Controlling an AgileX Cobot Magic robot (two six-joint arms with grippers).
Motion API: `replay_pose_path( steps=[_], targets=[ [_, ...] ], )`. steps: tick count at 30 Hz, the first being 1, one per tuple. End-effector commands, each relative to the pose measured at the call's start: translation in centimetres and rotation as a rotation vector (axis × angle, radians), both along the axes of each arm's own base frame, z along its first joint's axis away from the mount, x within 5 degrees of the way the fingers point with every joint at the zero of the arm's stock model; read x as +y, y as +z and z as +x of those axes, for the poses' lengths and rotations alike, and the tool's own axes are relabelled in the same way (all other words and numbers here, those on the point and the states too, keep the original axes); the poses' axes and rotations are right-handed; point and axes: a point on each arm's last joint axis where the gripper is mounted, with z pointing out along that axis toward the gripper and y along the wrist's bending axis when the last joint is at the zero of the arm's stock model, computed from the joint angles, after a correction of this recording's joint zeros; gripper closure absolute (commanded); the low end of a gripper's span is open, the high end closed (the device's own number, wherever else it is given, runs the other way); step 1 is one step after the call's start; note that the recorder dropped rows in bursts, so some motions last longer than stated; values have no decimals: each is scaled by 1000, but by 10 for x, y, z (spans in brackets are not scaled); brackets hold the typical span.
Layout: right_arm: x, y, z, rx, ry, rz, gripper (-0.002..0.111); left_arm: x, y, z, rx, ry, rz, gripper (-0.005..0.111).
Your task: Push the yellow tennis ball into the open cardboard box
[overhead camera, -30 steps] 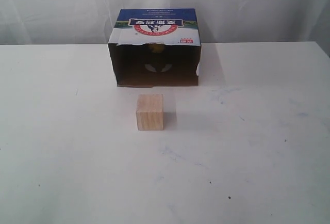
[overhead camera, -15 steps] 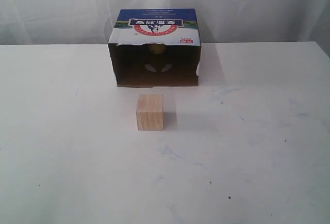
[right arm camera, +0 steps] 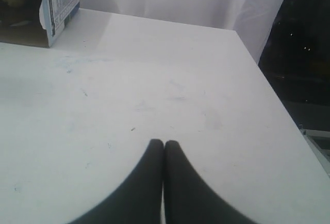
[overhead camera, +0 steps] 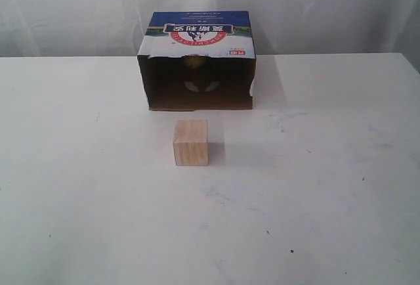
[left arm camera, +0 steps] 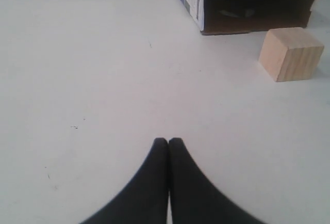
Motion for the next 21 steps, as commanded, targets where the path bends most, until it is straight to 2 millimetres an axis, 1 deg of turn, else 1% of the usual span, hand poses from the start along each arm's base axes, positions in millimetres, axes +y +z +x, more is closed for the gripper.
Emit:
replay_pose_path(
  steps=[1,3,21],
  targets=[
    [0,-2,0,2,-1,-4,108,-1,-15,-6,167,-12,29,107],
    [0,-2,0,2,-1,-4,108,0,-18,-7,204,0,37,107],
    [0,-2,0,2,-1,-4,108,1,-18,-7,198,11,45,107]
  ],
)
